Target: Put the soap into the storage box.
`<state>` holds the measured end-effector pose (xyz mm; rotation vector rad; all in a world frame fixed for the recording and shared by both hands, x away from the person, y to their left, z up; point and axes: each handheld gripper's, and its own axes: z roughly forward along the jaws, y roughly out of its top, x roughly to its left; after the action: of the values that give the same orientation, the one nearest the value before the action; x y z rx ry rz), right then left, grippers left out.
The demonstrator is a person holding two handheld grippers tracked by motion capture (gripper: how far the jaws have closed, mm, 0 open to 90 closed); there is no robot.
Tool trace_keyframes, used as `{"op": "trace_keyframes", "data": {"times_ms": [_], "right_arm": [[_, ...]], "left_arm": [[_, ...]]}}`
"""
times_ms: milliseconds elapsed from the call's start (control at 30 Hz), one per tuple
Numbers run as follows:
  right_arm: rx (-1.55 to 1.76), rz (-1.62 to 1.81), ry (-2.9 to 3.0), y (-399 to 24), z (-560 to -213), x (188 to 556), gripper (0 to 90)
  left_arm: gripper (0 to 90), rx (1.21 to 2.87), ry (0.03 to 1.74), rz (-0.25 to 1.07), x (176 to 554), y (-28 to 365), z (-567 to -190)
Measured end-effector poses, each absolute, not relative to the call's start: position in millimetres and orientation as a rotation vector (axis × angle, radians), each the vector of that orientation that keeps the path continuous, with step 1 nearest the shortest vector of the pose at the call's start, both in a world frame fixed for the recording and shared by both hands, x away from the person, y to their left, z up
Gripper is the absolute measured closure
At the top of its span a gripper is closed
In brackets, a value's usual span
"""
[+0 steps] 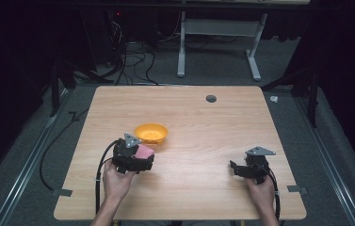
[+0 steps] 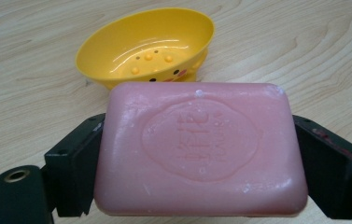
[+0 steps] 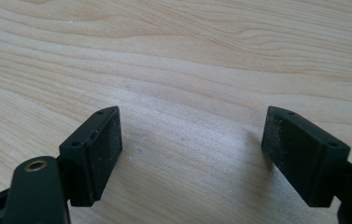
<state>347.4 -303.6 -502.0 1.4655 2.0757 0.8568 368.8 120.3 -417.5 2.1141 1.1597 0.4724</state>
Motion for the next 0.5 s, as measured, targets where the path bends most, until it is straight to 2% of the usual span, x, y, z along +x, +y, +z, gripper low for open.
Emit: {"op": "trace_keyframes", "data": {"times_ms": [500], "right_arm": [[1.467, 0.857, 2.075, -303.5, -502.0, 347.4, 21.0]], "left_arm": [[13.6, 2.094, 1.183, 0.466, 385.6, 112.0, -409.5]]}}
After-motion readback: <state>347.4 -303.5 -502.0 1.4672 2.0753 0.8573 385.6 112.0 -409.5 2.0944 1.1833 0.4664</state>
